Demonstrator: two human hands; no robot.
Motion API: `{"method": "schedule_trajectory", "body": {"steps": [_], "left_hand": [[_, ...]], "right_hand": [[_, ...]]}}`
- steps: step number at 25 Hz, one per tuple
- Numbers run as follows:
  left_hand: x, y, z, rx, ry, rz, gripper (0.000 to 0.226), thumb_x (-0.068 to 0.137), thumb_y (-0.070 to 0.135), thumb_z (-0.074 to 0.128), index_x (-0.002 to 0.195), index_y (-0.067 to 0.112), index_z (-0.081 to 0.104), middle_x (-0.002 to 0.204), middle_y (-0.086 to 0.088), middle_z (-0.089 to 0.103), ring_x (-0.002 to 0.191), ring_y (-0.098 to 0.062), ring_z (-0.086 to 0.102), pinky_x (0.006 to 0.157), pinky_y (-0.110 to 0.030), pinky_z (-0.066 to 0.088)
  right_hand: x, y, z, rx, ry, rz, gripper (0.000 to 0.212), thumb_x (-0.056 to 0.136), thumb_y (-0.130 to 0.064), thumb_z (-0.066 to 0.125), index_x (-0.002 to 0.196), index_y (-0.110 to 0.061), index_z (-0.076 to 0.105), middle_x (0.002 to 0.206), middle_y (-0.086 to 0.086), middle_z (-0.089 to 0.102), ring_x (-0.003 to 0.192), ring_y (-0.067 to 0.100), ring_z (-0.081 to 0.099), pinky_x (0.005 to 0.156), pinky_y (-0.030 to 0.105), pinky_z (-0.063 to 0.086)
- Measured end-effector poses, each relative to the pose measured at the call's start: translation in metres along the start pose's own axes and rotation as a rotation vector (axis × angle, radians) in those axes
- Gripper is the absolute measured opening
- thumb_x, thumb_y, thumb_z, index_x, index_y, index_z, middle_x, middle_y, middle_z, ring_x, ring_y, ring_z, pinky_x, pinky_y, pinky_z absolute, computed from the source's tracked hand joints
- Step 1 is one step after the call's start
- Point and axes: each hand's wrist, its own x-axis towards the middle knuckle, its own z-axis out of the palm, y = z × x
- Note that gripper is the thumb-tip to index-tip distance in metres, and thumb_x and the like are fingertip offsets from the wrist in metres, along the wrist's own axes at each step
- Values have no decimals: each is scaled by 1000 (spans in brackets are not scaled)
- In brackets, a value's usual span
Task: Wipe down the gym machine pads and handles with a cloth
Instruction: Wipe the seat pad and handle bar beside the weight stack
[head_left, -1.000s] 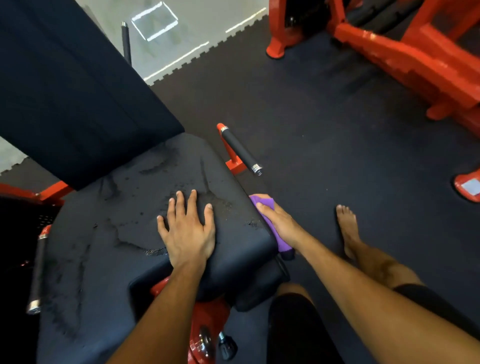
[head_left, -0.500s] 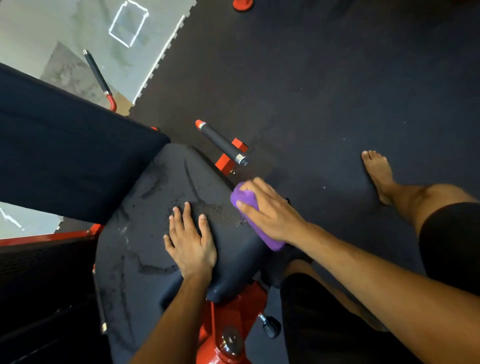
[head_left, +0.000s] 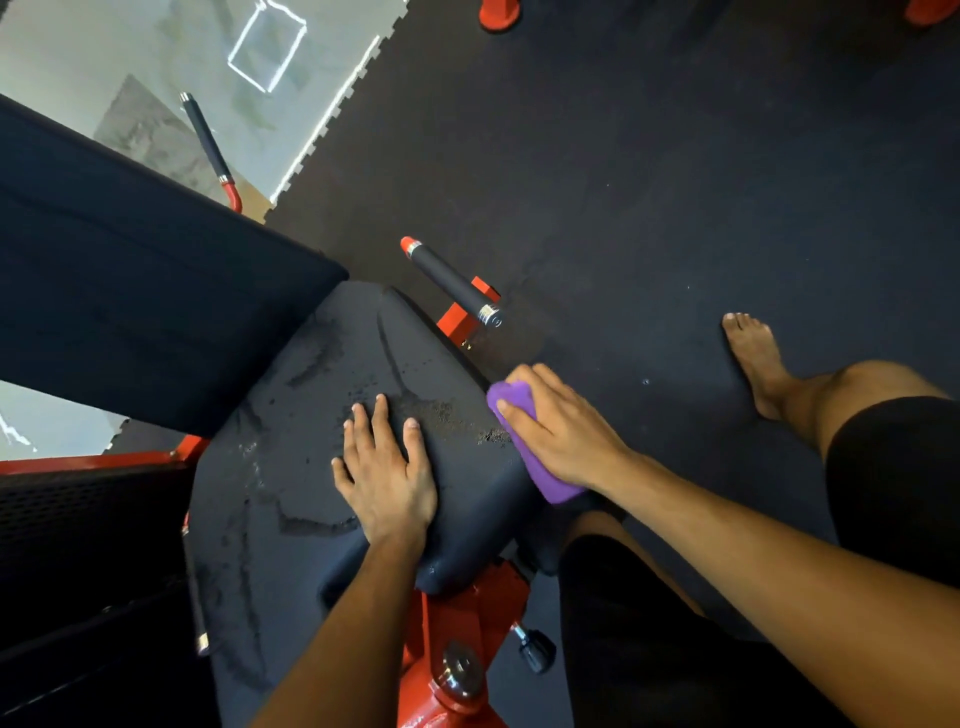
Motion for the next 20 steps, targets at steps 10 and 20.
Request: {"method": "schedule_trajectory", "body": {"steps": [10, 20], "left_hand": [[39, -22, -19, 43, -63, 124, 59, 97, 69, 34, 143, 34, 44, 144, 2, 42, 138, -27, 38, 119, -52, 24], [54, -36, -2, -48, -38, 174, 64, 99, 65, 20, 152, 34, 38, 169, 7, 24, 158, -12, 9, 128, -51, 5]], "right_hand": [[35, -34, -27, 109, 162, 90, 33, 96, -47, 59, 111, -28, 37, 106, -3, 62, 92, 23, 58, 75, 36, 47], [56, -35, 0, 243, -229, 148, 50, 99, -45, 59, 144, -53, 41, 136, -31, 53, 124, -8, 51, 105, 22, 39]]}}
